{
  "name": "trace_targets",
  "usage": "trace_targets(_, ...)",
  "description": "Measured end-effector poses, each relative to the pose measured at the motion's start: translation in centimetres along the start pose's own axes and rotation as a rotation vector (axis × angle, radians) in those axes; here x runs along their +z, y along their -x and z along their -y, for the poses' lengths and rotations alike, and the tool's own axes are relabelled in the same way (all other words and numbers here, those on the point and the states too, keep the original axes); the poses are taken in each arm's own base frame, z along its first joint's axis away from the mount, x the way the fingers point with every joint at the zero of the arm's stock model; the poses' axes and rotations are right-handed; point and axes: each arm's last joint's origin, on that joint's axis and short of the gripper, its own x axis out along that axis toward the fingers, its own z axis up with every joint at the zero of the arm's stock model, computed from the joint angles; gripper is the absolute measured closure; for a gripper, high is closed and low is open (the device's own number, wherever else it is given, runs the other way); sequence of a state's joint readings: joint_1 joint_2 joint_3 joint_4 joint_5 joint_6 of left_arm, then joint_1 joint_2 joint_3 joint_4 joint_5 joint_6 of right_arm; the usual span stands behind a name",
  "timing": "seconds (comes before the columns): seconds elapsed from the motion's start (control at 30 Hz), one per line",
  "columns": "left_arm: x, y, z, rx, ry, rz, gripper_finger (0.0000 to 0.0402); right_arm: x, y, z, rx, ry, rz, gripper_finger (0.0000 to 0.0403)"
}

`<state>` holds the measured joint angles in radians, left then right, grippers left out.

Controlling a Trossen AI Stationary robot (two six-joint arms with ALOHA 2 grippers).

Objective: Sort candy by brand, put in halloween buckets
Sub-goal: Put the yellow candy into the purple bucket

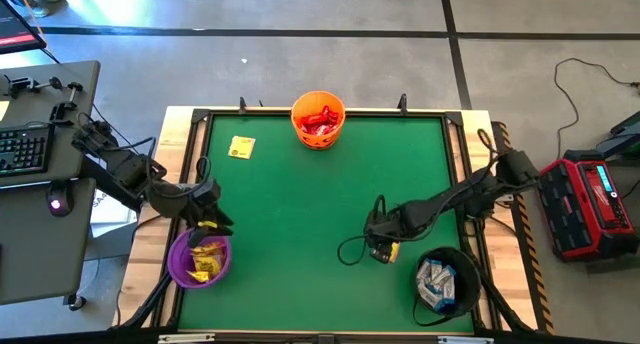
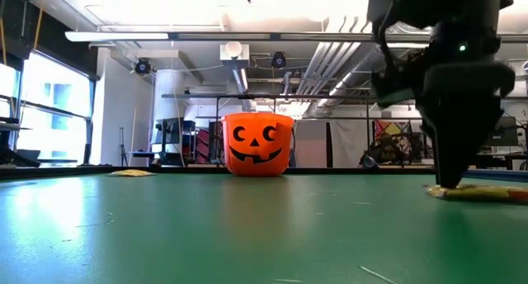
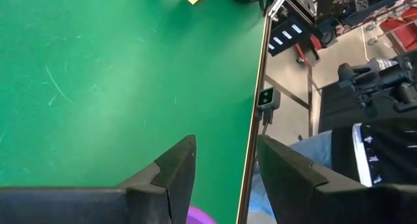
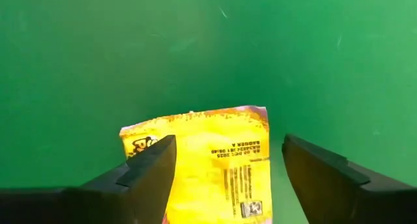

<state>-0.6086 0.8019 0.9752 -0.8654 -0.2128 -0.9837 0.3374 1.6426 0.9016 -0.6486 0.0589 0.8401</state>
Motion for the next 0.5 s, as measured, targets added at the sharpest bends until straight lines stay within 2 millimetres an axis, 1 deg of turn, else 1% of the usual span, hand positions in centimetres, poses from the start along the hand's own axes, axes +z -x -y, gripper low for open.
trace_targets(0.13, 0.0, -0.1, 0.0, 0.004, -0.001, -0.002, 0.0248, 0.2, -1.0, -0.1, -0.007, -0.029, -0.023, 0.0157)
trace_targets(0.23, 0.0, -0.1, 0.0, 0.005, 0.006, 0.0, 0.0248, 0.4, -1.4, -0.2, 0.001, -0.045, -0.038, 0.0192)
trace_targets(0.33, 0.0, -0.1, 0.0, 0.006, 0.008, 0.0, 0.0248, 0.4, -1.2, -0.1, 0.01, -0.047, -0.036, 0.0249)
trace_targets(0.5, 0.1, -0.1, -0.1, 0.022, 0.026, 0.023, 0.0248, 0.3, -0.5, -0.1, 0.041, -0.028, -0.029, 0.0362)
